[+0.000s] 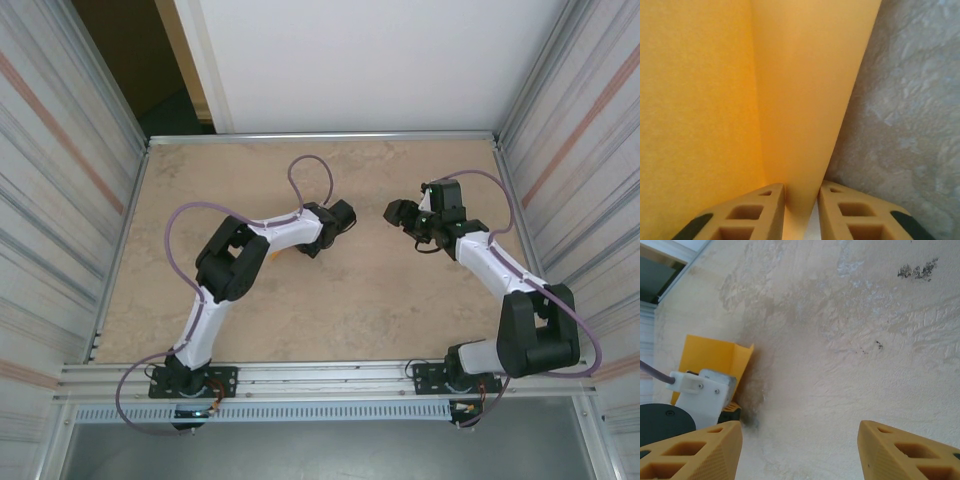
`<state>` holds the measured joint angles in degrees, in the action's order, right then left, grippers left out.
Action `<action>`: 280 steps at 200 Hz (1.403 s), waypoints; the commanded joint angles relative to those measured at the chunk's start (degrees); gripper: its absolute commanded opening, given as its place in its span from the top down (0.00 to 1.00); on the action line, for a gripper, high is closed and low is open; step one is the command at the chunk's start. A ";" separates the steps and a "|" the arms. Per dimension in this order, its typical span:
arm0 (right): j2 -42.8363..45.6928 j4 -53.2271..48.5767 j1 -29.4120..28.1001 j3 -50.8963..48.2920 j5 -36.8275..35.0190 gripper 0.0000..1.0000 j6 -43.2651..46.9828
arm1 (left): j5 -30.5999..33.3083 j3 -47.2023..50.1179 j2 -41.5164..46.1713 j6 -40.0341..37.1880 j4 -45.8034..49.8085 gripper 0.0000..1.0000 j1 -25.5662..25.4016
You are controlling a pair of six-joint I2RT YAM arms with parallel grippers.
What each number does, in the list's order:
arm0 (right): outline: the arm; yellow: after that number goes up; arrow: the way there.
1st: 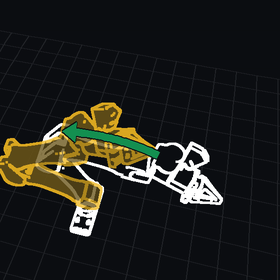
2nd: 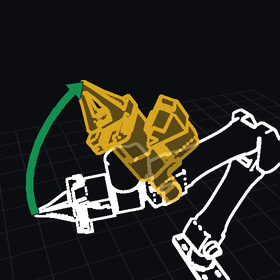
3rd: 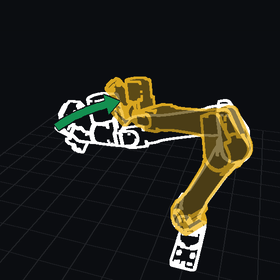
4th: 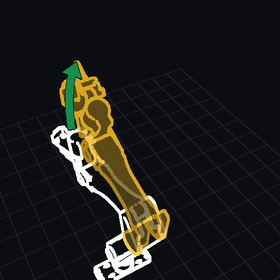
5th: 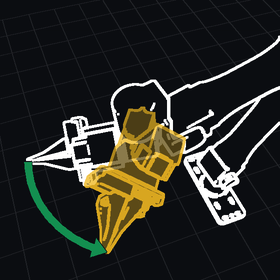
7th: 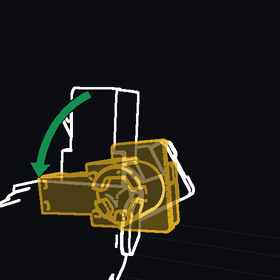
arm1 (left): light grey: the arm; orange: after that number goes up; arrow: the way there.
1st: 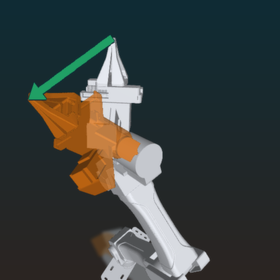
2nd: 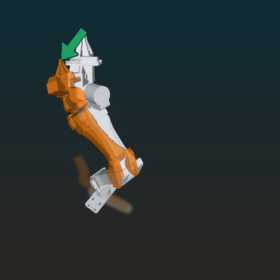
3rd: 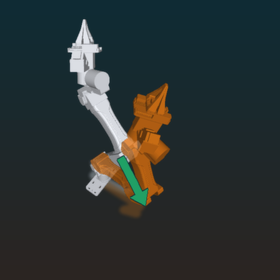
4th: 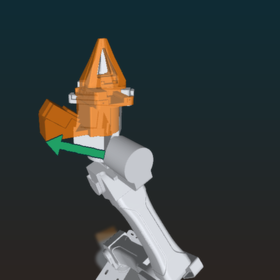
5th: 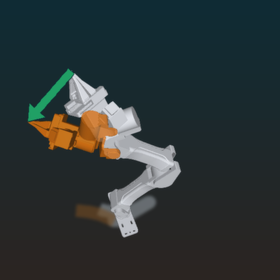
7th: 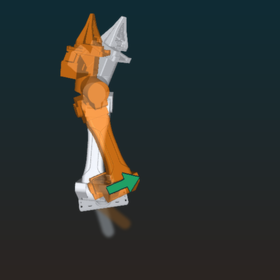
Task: Fold a paper plane with a square sheet of paper (pick it up from the middle)
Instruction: Turn over the paper at the center of the table, then move the paper to the center of the table.
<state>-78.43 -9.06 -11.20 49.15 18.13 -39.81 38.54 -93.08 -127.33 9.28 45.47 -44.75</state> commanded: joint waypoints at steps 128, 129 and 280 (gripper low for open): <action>-3.35 3.47 0.48 0.09 2.85 0.37 -2.80 | -49.20 13.36 22.69 16.20 -12.41 0.43 0.50; -3.41 3.50 0.48 0.04 2.86 0.37 -2.76 | -49.28 13.45 22.89 16.25 -12.55 0.43 0.57; -7.67 6.11 -2.14 0.20 4.94 0.34 -4.75 | -60.41 26.99 21.83 20.08 -31.90 0.34 26.97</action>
<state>-84.77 -3.86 -12.78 49.15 22.15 -43.29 -21.47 -64.60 -103.42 29.41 15.51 -19.16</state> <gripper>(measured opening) 0.657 0.656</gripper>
